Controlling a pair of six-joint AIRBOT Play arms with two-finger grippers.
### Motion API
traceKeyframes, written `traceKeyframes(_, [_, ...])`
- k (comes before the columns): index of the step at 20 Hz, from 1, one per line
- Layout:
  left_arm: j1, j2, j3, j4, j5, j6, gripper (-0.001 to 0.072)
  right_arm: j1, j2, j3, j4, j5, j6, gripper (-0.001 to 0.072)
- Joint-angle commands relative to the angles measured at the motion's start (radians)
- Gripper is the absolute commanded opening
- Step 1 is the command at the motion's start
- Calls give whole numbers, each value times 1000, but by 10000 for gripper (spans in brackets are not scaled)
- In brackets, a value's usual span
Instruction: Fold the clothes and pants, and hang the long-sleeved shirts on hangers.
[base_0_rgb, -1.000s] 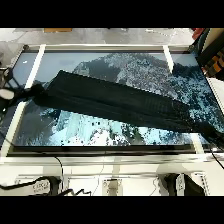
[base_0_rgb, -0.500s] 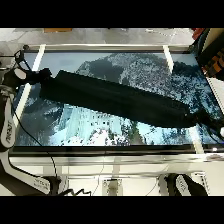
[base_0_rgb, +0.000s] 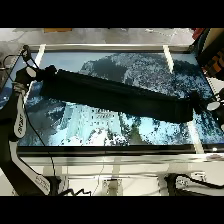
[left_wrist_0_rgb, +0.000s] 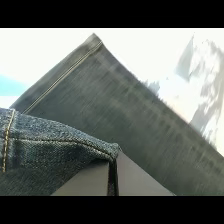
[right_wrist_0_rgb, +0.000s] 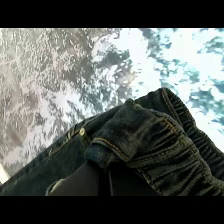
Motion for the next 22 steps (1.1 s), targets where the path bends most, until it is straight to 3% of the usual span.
traceKeyframes(1, [-36,-40,10,-11,139,-3,36,5,-108,81,60,-14,19,32])
traceKeyframes(3, [-50,-59,10,-2,178,2,42,17,-117,83,77,-69,16,34])
traceKeyframes(4, [-53,-63,10,-1,188,2,166,20,-117,83,69,-100,16,90])
traceKeyframes(5, [-53,-62,10,-1,195,4,533,24,-116,83,69,-126,14,306])
traceKeyframes(6, [-53,-56,10,0,195,18,697,24,-116,84,69,-140,4,551])
traceKeyframes(7, [-48,-43,10,-1,189,47,707,24,-116,89,58,-135,4,655])
traceKeyframes(11, [-16,51,10,85,83,80,702,24,-102,98,-18,-75,4,651])
traceKeyframes(15, [60,114,9,172,-304,80,689,24,-101,98,-41,3,0,650])
traceKeyframes(17, [105,115,-4,171,-462,81,602,24,-101,98,-40,34,-46,650])
traceKeyframes(18, [124,117,-26,171,-509,80,598,24,-101,98,-40,48,-73,650])
traceKeyframes(22, [140,130,-161,127,-467,77,599,24,-101,98,-40,73,-155,650])
